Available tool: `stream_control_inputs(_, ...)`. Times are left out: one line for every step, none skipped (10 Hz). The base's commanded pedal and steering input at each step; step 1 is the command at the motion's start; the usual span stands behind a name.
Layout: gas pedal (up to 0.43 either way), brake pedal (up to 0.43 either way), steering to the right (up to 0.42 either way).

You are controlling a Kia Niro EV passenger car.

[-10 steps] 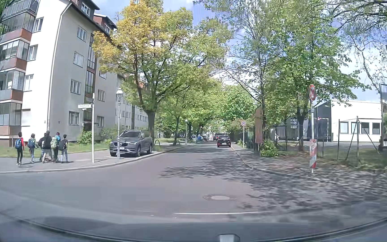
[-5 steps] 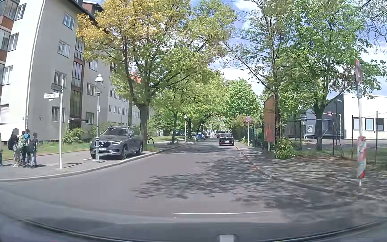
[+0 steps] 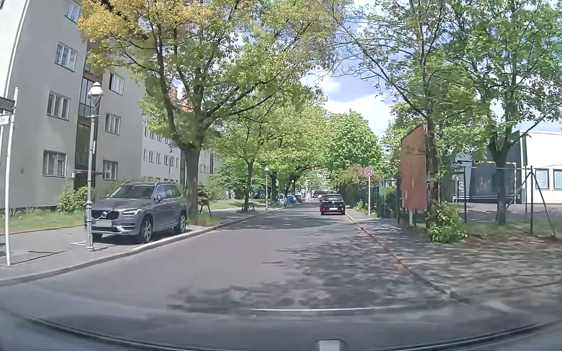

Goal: Follow the waypoints while adhering to traffic rules and regulations

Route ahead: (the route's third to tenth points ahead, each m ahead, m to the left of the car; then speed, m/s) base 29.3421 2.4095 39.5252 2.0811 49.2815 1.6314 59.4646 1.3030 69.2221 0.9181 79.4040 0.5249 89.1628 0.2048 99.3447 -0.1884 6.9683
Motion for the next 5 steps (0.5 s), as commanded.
stream_control_inputs(0.370,0.018,-0.014)
stream_control_inputs(0.370,0.018,-0.017)
stream_control_inputs(0.378,0.018,-0.021)
stream_control_inputs(0.378,0.018,-0.025)
stream_control_inputs(0.421,0.018,-0.029)
